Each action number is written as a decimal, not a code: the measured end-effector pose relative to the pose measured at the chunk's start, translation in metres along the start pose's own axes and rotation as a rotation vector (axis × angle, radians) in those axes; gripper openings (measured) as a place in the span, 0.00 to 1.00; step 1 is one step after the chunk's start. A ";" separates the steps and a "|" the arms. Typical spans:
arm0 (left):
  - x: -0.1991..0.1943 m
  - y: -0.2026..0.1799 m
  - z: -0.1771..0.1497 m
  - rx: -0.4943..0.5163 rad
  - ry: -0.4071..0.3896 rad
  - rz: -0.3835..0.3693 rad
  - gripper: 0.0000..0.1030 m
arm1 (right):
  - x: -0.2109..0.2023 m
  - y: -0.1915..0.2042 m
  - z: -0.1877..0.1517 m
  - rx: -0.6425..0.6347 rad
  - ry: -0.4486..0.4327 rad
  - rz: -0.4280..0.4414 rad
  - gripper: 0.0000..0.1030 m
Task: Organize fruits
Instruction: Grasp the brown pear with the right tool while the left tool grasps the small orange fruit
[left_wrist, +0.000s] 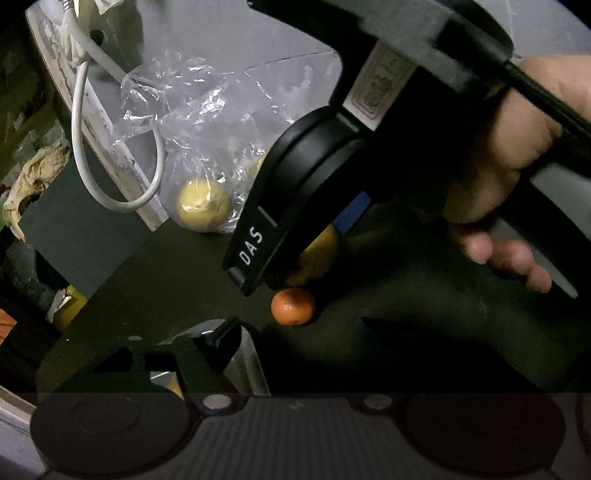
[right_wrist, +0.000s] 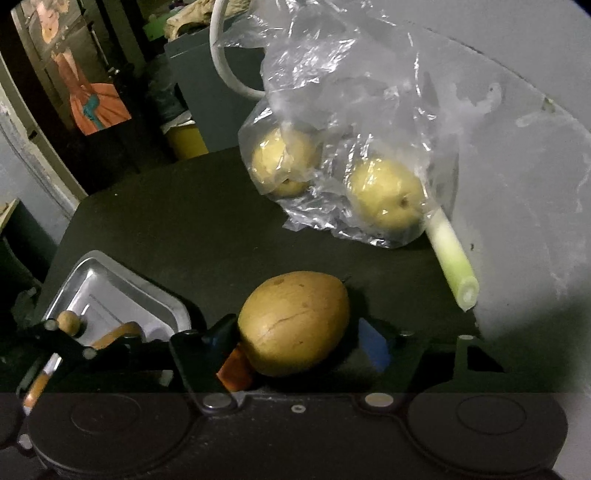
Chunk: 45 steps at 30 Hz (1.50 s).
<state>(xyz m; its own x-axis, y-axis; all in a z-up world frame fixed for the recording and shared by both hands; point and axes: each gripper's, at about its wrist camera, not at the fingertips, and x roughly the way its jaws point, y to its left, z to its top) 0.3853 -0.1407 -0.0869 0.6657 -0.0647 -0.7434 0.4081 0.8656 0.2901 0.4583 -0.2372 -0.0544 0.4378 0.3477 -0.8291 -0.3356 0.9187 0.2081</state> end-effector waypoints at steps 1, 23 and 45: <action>0.001 0.000 0.001 -0.005 0.000 -0.005 0.67 | 0.000 -0.001 0.000 0.006 0.001 0.010 0.65; 0.020 0.015 0.009 -0.172 0.034 -0.020 0.31 | -0.002 -0.015 -0.002 0.078 -0.008 0.070 0.64; -0.035 0.026 -0.003 -0.296 0.007 -0.027 0.30 | -0.012 -0.029 -0.020 0.205 -0.045 0.152 0.63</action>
<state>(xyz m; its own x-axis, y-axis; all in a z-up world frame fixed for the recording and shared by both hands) 0.3708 -0.1148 -0.0555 0.6522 -0.0870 -0.7530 0.2250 0.9708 0.0827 0.4463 -0.2713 -0.0609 0.4334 0.4885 -0.7573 -0.2259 0.8724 0.4335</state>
